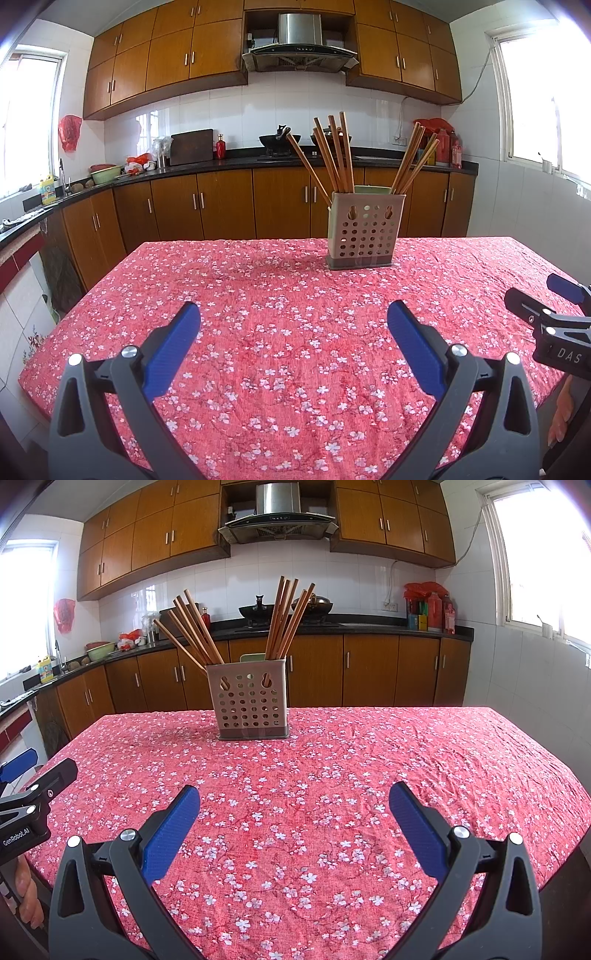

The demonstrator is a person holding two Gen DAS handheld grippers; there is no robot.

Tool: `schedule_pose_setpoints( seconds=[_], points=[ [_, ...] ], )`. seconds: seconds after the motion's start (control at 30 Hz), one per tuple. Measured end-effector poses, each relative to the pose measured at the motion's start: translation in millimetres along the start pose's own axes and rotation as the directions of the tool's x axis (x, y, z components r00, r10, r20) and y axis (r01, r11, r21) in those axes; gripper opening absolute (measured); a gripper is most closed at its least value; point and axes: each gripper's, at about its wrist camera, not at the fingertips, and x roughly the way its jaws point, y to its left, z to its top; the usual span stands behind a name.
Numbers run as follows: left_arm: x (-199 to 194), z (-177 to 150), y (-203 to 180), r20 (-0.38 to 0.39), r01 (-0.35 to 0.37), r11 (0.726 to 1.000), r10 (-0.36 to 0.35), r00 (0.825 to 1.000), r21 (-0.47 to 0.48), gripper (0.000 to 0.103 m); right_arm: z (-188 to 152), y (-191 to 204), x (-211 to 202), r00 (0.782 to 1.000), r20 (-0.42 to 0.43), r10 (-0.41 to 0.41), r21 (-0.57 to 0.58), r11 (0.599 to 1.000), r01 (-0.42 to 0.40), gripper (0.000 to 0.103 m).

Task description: Organize utensils

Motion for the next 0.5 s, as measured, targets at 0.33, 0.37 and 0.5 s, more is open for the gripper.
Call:
schedule_pose_setpoints(
  seconds=[0.33,0.37,0.5],
  points=[
    [-0.7,-0.9,-3.3,0.005,-0.001,1.000,0.001,1.000,0.008,0.099,-1.1,1.6,0.9,1.000,-0.005,0.000,0.006,1.000,0.000,0.101],
    [-0.6,-0.7,-3.3,0.004,-0.001,1.000,0.001,1.000,0.007,0.099,-1.0,1.7,0.8,1.000,-0.004,-0.001,0.007,1.000,0.001,0.101],
    [0.3,-0.1,-2.1,-0.005,0.004,1.000,-0.004,1.000,0.001,0.099,-1.1,1.7,0.9,1.000,-0.005,-0.002,0.011,1.000,0.002,0.101]
  ],
)
